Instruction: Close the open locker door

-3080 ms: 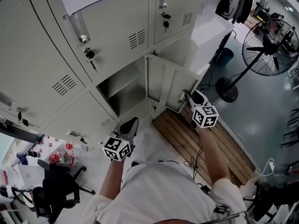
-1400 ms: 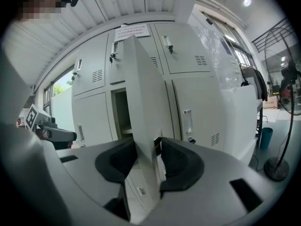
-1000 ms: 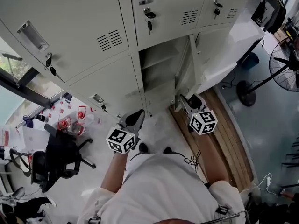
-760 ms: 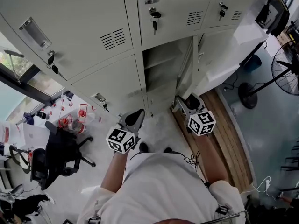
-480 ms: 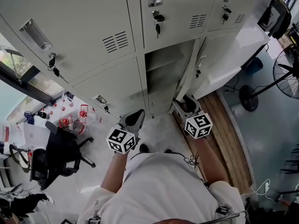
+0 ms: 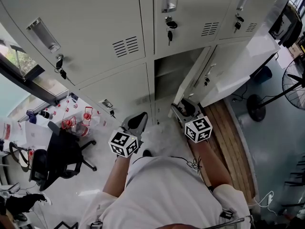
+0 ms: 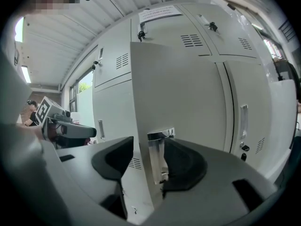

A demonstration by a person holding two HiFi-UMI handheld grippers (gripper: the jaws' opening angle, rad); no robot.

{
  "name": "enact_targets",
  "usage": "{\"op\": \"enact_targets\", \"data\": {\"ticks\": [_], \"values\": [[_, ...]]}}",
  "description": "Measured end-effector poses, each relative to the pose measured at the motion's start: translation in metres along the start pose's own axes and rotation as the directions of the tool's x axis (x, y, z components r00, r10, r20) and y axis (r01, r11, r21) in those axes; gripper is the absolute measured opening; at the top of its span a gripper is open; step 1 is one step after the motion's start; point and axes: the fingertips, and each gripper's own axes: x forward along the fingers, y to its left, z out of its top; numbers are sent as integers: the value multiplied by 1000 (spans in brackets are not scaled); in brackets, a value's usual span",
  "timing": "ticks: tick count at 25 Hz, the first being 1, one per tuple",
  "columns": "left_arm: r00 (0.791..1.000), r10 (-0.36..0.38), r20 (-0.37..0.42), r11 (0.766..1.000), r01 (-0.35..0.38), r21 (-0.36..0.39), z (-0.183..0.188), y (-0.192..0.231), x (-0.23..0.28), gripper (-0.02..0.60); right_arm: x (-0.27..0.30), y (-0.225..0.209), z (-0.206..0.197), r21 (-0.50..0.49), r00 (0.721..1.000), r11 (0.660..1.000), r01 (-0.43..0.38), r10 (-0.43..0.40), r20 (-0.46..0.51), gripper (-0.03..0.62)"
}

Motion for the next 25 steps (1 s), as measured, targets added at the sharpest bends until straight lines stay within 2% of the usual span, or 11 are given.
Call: {"op": "enact_targets", "data": {"ticks": [8,13,25], "values": [[999,49,19,999,-49,-1,4,15,-10,15,27,7,3,-49,998,997,-54,53,-20,199],[997,76,29,997,-76,-4,6,24,-16,15,43,7,6,-44,997,996,-76,75,-20,193],[993,110,41,994,-110,-12,9,38,-20,15,78,-3,15,-48,997,996,-74,73,-15,176]]}}
